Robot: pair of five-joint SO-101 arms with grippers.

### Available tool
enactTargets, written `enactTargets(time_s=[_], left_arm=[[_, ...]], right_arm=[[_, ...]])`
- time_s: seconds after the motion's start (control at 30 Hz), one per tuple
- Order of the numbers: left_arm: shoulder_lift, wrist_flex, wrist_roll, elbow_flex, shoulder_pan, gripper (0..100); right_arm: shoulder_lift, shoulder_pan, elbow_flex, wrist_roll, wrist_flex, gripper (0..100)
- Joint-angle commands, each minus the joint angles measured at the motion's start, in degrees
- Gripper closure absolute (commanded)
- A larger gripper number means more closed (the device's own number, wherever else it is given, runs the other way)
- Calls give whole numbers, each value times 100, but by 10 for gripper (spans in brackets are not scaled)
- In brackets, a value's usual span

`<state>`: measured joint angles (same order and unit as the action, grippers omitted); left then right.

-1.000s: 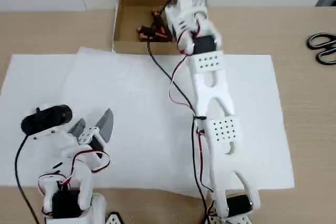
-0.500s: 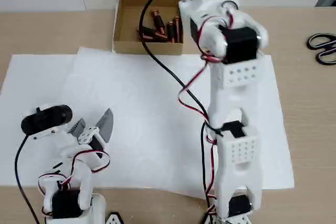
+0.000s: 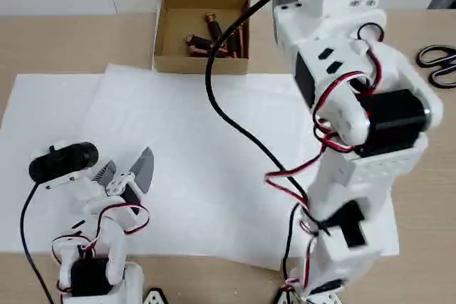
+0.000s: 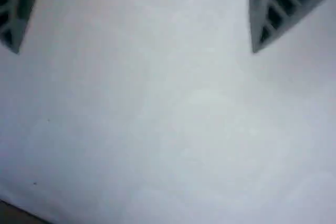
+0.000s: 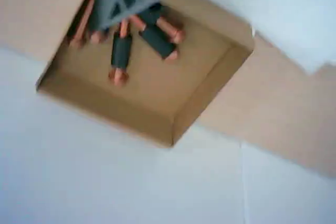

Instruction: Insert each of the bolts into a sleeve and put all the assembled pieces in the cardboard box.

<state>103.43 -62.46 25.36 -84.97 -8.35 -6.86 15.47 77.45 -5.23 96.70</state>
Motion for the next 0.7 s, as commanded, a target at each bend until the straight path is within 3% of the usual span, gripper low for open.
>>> enactTargets(time_s=[0.0, 0.37, 0.67], left_arm=[[79, 105, 26, 242, 26, 732], [79, 141, 26, -198, 26, 732], [79, 141, 26, -286, 26, 732]], right_arm=[[1209, -75, -1670, -26, 31, 723], [3758, -75, -7587, -18, -224, 723], [5358, -75, -11077, -18, -2255, 723]])
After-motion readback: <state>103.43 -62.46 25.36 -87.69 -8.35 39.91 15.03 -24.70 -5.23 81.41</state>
